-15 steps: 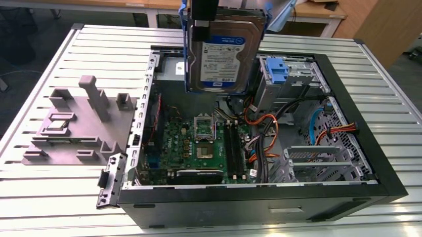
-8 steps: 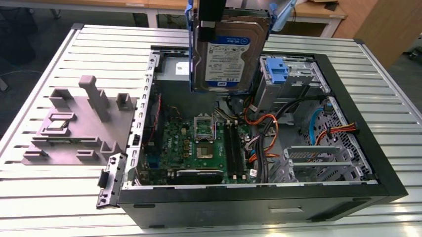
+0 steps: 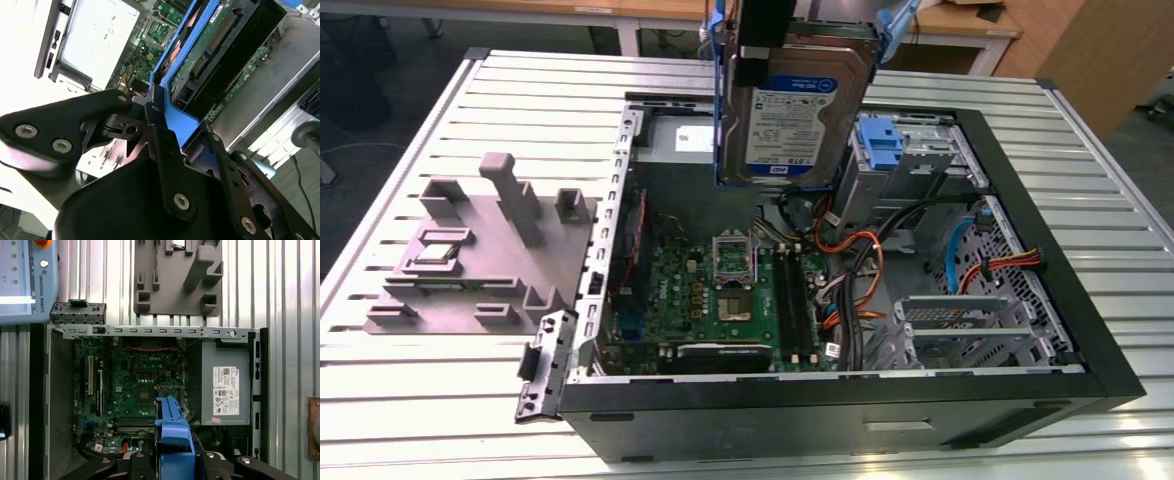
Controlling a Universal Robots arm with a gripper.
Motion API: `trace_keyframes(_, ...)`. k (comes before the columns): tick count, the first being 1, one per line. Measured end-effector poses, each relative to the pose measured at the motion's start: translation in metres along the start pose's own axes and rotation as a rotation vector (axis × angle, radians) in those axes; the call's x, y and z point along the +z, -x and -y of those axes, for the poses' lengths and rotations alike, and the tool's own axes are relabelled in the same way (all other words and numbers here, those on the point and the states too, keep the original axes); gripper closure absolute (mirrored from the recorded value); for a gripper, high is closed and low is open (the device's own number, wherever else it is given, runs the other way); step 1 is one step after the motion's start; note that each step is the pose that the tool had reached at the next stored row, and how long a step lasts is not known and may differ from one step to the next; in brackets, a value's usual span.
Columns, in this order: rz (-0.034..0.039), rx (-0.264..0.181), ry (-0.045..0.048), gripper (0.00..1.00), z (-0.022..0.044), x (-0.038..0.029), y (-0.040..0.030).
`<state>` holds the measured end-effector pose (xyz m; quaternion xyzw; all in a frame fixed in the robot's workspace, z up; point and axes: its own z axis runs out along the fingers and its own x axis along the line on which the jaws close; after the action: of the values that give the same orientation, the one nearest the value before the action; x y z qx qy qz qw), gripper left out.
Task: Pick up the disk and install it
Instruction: 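Pick up the disk, then insert the disk into the insertion slot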
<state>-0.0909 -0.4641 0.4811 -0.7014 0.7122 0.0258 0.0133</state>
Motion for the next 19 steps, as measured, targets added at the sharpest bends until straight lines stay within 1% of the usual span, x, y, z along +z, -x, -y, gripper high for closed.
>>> trace_keyframes(6,0.0001,0.001,-0.0001,0.63,0.0073,0.0016,0.0)
trace_keyframes(9,0.0003,0.013,-0.0008,0.63,0.0104,0.0024,0.0002)
trace_keyframes(12,0.0005,0.029,-0.0016,0.63,0.0114,0.0029,0.0004)
trace_keyframes(19,0.0006,0.031,-0.0018,0.63,0.0115,0.0033,0.0004)
